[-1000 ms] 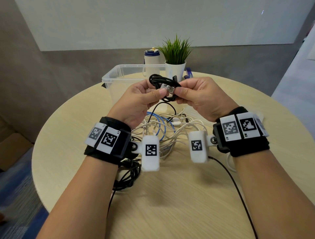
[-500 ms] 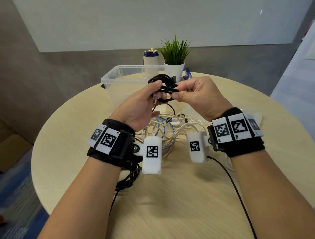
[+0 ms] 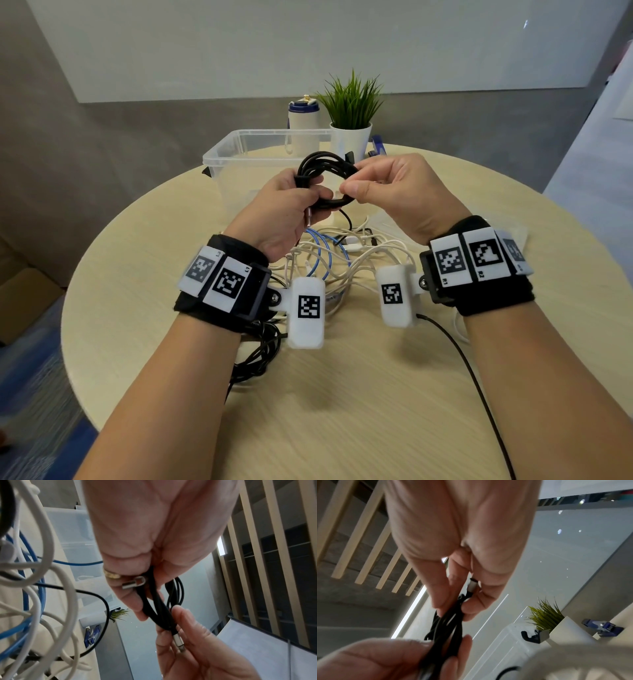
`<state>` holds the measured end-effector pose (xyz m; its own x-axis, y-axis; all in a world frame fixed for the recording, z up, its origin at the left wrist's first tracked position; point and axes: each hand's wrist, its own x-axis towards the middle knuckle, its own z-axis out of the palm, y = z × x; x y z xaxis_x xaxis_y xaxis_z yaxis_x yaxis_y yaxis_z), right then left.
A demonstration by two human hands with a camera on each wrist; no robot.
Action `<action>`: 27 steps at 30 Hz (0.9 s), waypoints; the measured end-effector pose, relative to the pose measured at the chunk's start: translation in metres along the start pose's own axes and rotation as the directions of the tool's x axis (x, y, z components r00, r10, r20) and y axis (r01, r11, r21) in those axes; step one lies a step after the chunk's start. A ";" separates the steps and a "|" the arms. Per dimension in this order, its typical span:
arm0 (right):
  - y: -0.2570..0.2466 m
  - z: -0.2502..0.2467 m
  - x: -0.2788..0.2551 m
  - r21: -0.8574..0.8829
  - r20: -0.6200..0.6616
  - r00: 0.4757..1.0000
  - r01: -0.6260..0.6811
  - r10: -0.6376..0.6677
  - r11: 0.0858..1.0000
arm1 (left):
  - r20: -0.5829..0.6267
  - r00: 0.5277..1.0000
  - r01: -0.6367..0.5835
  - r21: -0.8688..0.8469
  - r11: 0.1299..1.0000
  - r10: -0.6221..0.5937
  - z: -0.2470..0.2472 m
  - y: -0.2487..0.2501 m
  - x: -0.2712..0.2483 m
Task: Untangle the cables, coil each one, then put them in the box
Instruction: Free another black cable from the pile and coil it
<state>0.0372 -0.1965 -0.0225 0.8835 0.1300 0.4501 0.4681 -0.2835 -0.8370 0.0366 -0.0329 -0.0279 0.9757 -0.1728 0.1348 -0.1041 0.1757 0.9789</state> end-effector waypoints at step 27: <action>0.004 -0.009 0.004 -0.125 -0.117 0.993 -0.034 0.020 0.992 | 0.165 0.975 0.139 0.084 0.987 -0.151 0.003 0.002 -0.007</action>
<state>0.0429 -0.2054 -0.0217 0.8842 0.0120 0.4670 0.4313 -0.4047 -0.8063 0.0289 -0.0338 -0.0261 0.9347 -0.3553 0.0089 0.0163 0.0679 0.9976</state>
